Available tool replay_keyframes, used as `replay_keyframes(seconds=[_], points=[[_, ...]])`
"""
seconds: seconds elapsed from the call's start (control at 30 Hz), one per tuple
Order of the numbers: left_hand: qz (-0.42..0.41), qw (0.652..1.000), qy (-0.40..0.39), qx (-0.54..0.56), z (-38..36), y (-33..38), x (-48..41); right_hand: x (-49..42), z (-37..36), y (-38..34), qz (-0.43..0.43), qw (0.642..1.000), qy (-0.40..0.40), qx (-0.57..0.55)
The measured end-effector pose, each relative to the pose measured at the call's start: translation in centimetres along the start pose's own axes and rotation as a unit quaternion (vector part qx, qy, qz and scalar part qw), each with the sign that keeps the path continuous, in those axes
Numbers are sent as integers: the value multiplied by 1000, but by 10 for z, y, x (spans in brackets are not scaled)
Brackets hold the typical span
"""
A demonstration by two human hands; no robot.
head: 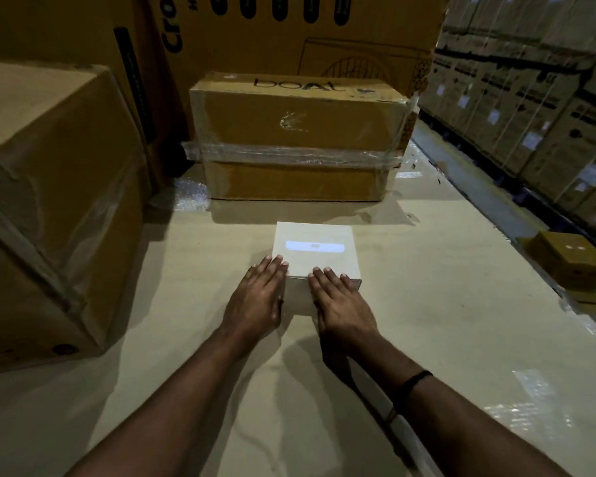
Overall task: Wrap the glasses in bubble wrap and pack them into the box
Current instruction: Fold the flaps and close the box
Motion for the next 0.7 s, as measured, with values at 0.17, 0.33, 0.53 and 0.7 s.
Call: replay_keyframes(seconds=[0.17,0.33,0.53,0.7], points=[[13,1000,13,9,-3,6,-1,1,6,1,18,999,25,-29],[18,999,-24,36,-2,10,-10,13,12,50,-95,992,36,-70],[92,978,-26,185,-8,-1,-9,25,-2,58,-127,958,81,-242],[250,916,-18,314,-11,-27,-7,15,-7,77,-185,917,84,-342]])
Point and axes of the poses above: each hand's wrist, its own x-axis away from the middle knuckle, its own z-axis out of the back of the hand, y = z × x, the point moved 7 cm from there along -x, towards the middle knuckle, and after that the axes turned 5 degrees about z, right-handed, at the moved point
